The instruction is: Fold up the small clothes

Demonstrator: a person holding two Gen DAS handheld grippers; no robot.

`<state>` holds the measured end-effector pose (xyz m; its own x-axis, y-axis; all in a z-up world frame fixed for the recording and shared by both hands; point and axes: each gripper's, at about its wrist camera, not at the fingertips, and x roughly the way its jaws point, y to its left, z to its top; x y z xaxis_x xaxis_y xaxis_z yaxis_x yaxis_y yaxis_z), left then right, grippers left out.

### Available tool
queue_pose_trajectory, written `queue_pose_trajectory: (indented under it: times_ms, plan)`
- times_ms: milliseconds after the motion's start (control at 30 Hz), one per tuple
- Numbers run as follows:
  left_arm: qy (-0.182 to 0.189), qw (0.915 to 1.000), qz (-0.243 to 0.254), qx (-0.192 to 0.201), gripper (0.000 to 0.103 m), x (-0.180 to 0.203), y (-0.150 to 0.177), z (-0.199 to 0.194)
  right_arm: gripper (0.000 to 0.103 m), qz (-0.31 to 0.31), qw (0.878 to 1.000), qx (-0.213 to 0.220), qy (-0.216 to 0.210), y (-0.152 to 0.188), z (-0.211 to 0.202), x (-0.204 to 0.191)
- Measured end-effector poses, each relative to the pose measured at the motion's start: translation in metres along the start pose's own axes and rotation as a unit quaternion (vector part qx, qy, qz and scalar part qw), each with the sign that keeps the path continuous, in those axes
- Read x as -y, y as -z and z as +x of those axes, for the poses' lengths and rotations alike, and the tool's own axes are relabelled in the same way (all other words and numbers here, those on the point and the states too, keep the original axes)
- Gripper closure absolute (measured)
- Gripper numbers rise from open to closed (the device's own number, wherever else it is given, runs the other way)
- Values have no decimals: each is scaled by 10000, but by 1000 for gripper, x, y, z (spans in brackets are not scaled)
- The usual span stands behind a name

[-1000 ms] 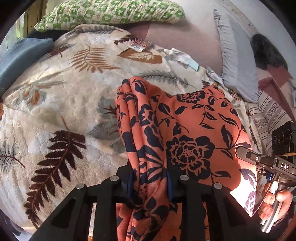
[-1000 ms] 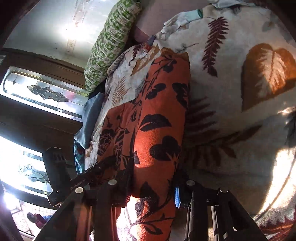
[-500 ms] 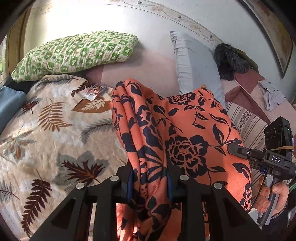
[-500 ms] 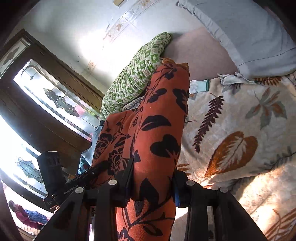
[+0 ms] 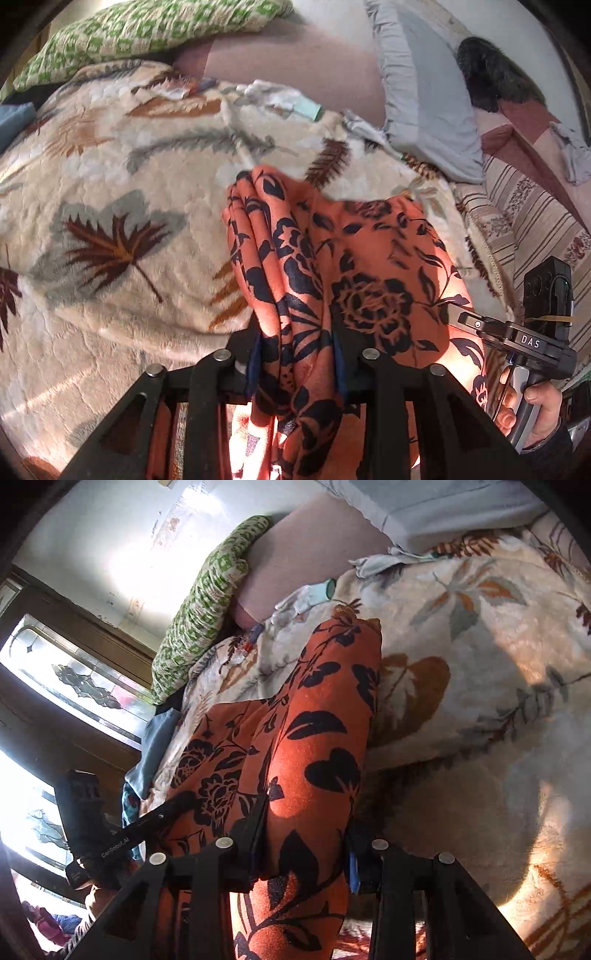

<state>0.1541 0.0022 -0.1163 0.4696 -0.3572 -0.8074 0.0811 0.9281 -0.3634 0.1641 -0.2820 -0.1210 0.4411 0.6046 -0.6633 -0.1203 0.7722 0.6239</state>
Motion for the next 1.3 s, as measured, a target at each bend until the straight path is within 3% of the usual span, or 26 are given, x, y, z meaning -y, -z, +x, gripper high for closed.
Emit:
queue_pose_trajectory:
  times_ms: [33, 100, 133, 233, 267, 367, 433, 500, 567, 600, 633, 733, 833, 967, 1133, 1233, 1300]
  plan:
    - [28, 10000, -71, -41, 57, -6, 6, 4, 50, 104, 9998, -87, 167, 6, 9, 12]
    - [14, 9999, -166, 7, 45, -14, 10, -2, 38, 308, 9987, -167, 362, 19, 17, 30]
    - [-15, 9998, -191, 46, 40, -16, 9, -9, 36, 327, 9992, -30, 249, 23, 12, 31]
    - [-24, 9991, -223, 366, 38, -17, 6, -39, 35, 87, 9983, 130, 569, 21, -12, 18]
    - [68, 9986, -234, 479, 33, -18, 4, -50, 35, -44, 9979, 244, 597, 20, -23, 10]
    - [226, 9968, -122, 752, 24, -14, 14, -71, 31, -317, 9978, 532, 253, 20, -55, -22]
    - [126, 9973, 102, 712, 24, -9, 24, -67, 27, -322, 9976, 564, -232, 29, -65, -38]
    - [-125, 9991, 243, 333, 24, -7, 33, -46, 25, -202, 9959, 377, -801, 44, -60, -42]
    - [-553, 9974, 335, -325, 24, -11, 43, -13, 25, 15, 9965, 30, -831, 59, -39, -31]
    - [-542, 9971, 305, -428, 24, -14, 47, -5, 25, 192, 9974, -208, -660, 65, -23, -21]
    - [-543, 9978, 291, -265, 22, -15, 50, -8, 25, 408, 9967, -389, -589, 70, -9, -11]
    - [-452, 9986, 245, -139, 22, -13, 48, -23, 25, 655, 9949, -206, -741, 74, -13, -6]
    - [-549, 9974, 405, 221, 22, -8, 46, -40, 25, 235, 9977, -100, -633, 69, -24, -27]
    - [-860, 9940, 660, 115, 22, -6, 51, -38, 25, 201, 9979, 73, -609, 53, -26, -34]
    - [-942, 9928, 734, 88, 22, -8, 54, -35, 25, 202, 9974, 127, -673, 26, -20, -40]
    - [-958, 9925, 758, 78, 22, -6, 54, -33, 25, 296, 9964, 33, -797, 7, -3, -37]
    - [-968, 9921, 790, 70, 22, -5, 54, -32, 25, 514, 9970, -204, -533, 0, 17, -21]
